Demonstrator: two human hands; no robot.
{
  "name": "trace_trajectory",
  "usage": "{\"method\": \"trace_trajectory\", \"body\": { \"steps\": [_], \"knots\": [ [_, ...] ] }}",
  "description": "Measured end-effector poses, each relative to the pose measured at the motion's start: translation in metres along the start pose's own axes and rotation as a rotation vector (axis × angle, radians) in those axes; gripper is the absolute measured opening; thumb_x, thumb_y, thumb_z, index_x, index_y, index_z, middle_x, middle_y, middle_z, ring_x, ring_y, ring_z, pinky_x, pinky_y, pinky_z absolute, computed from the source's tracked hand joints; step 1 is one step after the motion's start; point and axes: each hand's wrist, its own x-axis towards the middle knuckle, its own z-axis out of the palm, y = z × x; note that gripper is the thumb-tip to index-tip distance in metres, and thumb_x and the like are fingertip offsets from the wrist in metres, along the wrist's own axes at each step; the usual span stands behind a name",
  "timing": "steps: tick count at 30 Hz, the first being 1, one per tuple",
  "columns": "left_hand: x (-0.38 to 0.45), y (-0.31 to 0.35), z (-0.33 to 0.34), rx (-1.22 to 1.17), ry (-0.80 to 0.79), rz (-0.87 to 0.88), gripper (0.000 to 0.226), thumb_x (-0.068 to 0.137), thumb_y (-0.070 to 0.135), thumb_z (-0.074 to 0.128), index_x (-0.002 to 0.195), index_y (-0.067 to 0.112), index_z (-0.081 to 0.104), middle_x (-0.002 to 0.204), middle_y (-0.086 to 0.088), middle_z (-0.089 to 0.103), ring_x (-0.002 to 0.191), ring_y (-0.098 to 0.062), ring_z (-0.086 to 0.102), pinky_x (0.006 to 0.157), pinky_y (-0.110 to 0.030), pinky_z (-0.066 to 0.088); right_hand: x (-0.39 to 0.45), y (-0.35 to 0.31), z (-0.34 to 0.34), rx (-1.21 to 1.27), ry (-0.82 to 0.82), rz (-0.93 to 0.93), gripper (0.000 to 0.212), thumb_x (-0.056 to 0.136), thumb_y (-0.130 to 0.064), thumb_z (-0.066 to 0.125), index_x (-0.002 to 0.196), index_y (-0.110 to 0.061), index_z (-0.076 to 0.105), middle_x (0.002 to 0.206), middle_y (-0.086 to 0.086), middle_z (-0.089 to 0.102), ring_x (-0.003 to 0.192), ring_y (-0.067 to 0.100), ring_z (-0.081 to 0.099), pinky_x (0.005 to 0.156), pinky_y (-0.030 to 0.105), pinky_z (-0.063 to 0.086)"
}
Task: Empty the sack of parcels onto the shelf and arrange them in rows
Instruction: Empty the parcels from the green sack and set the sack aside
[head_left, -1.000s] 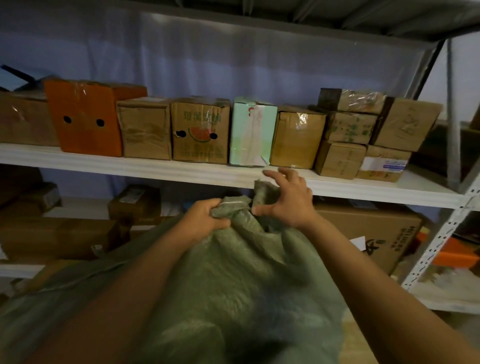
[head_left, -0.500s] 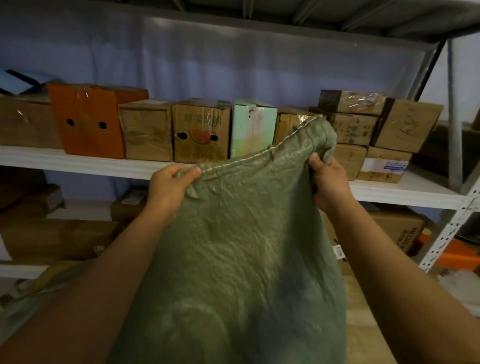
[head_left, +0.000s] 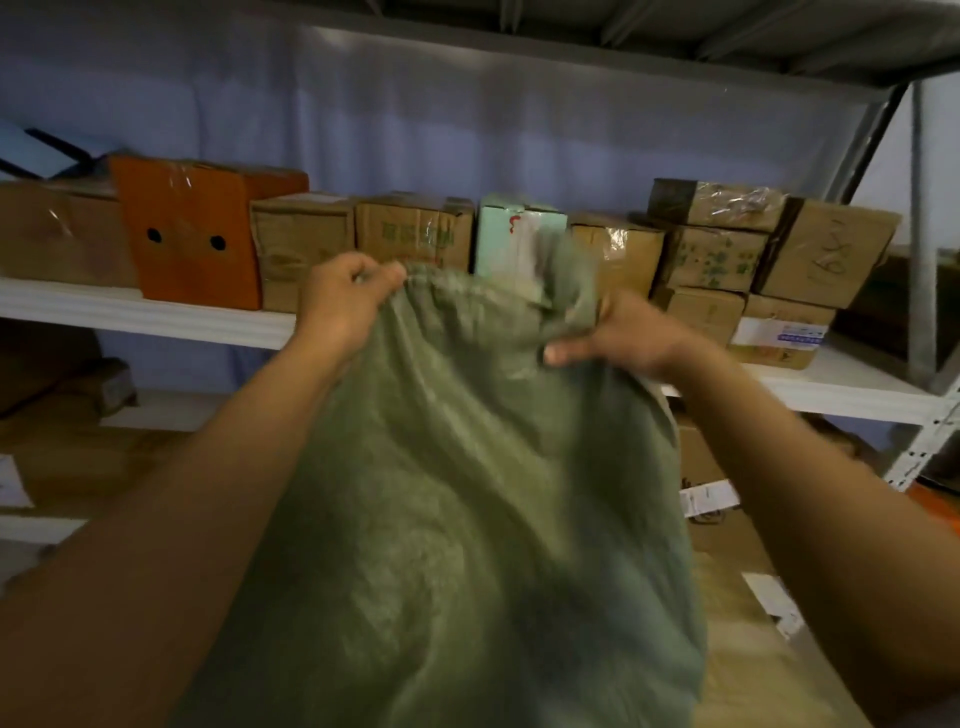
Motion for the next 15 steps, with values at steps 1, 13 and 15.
{"method": "trace_trajectory", "body": {
  "steps": [1,13,15],
  "knots": [
    [-0.006,-0.011,0.001,0.068,-0.069,-0.056,0.018,0.089,0.034,0.059,0.077,0.021,0.062,0.084,0.002,0.063,0.082,-0.016,0.057,0.077,-0.032,0.045,0.001,0.013,0.012,-0.144,0.022,0.099,0.034,0.076,-0.015,0.076,0.107,-0.009,0.064,0.091,0.0,0.065,0.084,0.013,0.064,0.09,0.031,0.053],
    [-0.005,0.038,-0.001,-0.089,-0.088,0.049,0.023,0.086,0.021,0.066,0.064,0.018,0.057,0.065,0.001,0.056,0.061,-0.009,0.049,0.063,-0.024,0.041,0.035,-0.015,0.031,0.858,0.414,0.019,0.033,0.09,-0.035,0.061,0.116,-0.014,0.061,0.11,0.006,0.07,0.098,0.02,0.067,0.087,0.036,0.055],
    [-0.014,0.024,0.008,-0.031,-0.175,-0.02,0.021,0.088,0.016,0.063,0.067,0.019,0.062,0.069,0.0,0.061,0.068,-0.014,0.056,0.064,-0.025,0.046,0.025,-0.009,0.063,0.812,0.163,0.022,0.044,0.08,-0.039,0.068,0.117,-0.016,0.06,0.111,0.004,0.069,0.099,0.018,0.068,0.087,0.033,0.055]
  ]
}}
